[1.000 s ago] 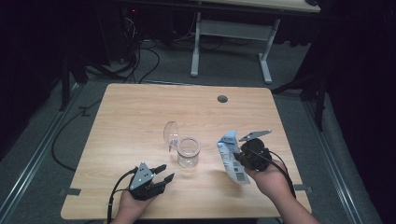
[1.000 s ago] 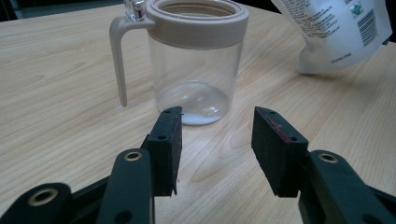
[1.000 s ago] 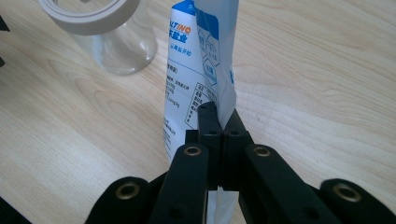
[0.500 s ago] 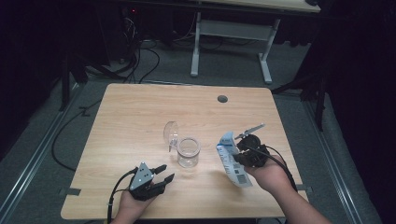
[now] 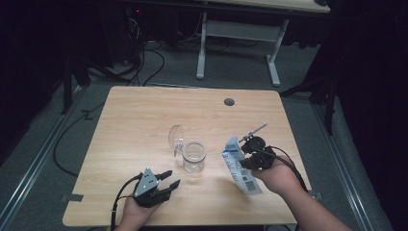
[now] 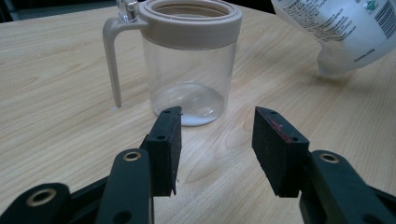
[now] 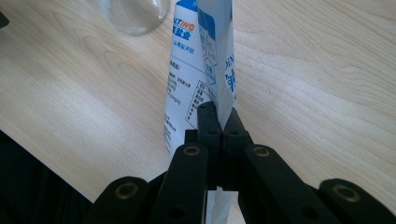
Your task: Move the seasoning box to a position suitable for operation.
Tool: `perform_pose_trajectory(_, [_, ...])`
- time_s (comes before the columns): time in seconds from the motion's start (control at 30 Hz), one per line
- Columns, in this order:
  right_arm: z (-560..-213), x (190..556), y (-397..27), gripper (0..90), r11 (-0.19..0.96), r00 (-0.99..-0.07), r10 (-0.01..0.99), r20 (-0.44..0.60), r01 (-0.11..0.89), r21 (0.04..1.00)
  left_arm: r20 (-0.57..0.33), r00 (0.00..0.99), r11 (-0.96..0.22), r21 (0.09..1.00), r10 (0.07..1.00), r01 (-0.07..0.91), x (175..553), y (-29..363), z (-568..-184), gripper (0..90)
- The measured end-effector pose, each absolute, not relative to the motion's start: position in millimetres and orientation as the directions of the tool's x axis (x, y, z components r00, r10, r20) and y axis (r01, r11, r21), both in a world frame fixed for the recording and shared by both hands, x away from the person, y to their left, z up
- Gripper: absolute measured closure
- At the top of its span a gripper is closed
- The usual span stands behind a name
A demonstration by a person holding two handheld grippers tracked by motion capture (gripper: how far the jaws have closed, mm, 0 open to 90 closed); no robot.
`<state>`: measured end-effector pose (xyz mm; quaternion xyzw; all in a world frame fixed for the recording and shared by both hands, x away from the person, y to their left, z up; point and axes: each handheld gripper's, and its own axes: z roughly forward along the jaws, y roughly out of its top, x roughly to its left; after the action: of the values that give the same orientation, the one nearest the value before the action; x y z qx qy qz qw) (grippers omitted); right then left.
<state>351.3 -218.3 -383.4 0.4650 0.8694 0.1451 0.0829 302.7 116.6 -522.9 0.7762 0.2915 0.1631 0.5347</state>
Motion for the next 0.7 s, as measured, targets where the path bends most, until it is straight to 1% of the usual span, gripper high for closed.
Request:
perform_pose_trajectory(0.4, [-385.5, 357.2, -213.5, 90.0, 0.561, -0.573, 0.820, -0.010, 0.799, 0.216, -0.056, 0.776, -0.259, 0.926, 0.628, 0.276, 302.6, 116.6, -523.0, 52.5])
perform_pose_trajectory(0.7, [-383.3, 358.2, -208.9, 90.0, 0.572, -0.581, 0.814, -0.002, 0.801, 0.176, -0.054, 0.779, -0.263, 0.925, 0.625, 0.274, 302.4, 116.3, -523.2, 52.5])
